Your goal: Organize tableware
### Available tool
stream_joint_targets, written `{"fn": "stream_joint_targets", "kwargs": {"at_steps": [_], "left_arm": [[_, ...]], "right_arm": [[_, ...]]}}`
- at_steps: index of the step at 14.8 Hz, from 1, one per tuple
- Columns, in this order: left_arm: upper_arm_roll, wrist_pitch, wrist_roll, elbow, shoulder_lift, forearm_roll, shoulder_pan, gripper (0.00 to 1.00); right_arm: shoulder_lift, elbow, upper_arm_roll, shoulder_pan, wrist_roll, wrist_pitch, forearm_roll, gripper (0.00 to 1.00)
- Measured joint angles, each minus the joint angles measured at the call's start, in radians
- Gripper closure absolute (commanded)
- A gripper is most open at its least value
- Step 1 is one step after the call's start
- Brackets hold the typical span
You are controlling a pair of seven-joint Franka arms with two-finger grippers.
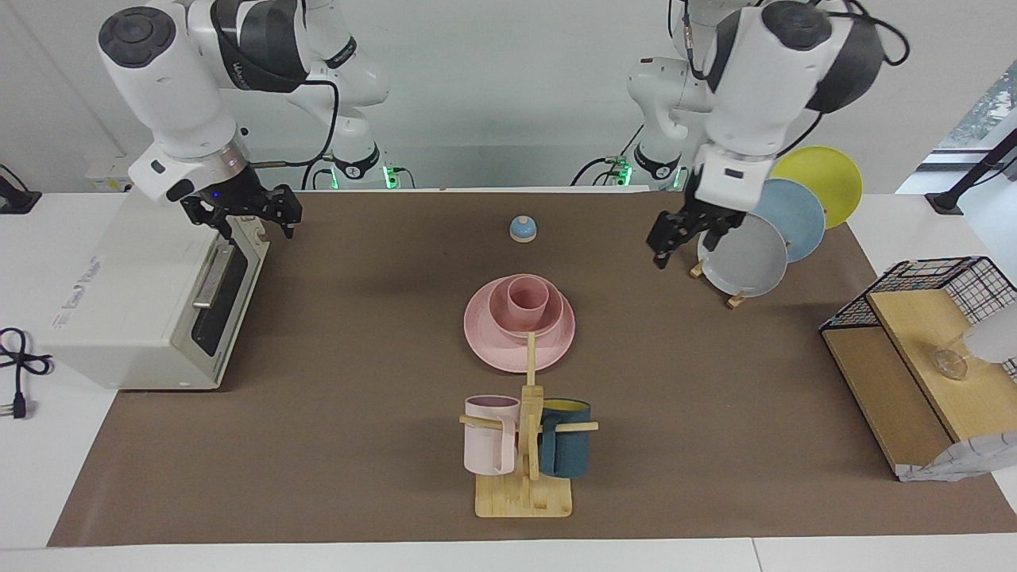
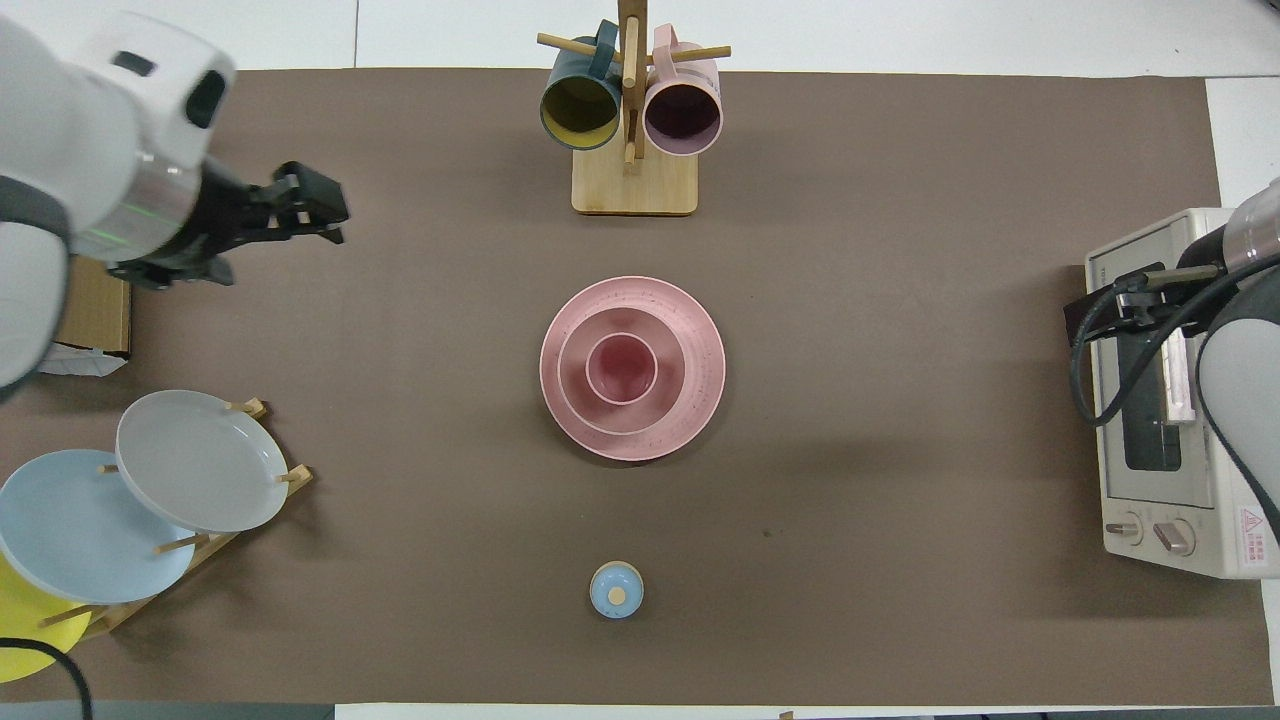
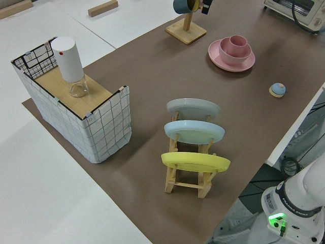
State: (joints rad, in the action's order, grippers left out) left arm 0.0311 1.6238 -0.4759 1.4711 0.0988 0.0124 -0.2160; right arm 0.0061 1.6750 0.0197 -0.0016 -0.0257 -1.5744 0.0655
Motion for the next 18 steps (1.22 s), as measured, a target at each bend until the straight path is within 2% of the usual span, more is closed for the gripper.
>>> {"fn": "stream_joint_targets", "kwargs": {"at_steps": [2,4,7,9,15,18], "left_arm": [[-0.001,-0.042,0.176,0.013,-0.027,0.0,0.091,0.0],[-0.001,-0.051,0.272,0.062,-0.056,0.0,0.136,0.0],[0.011,-0.025,0.295,0.181,-0.125,0.0,0.139,0.0],[0.018,-0.005,0.295,0.217,-0.153,0.0,0.139,0.0],[0.02,-0.006,0.295,0.211,-0.168,0.0,0.138,0.0],[0.021,-0.058,0.295,0.194,-0.167,0.0,0.135,0.0]], "right_arm": [[0.0,0.0,0.0,0.0,0.0,0.0,0.0,0.0],[0.0,0.0,0.0,0.0,0.0,0.0,0.0,0.0],[0.0,0.0,0.0,0.0,0.0,0.0,0.0,0.0],[0.0,0.0,0.0,0.0,0.0,0.0,0.0,0.0],[0.0,0.0,0.0,0.0,0.0,0.0,0.0,0.0],[0.0,0.0,0.0,0.0,0.0,0.0,0.0,0.0]]}}
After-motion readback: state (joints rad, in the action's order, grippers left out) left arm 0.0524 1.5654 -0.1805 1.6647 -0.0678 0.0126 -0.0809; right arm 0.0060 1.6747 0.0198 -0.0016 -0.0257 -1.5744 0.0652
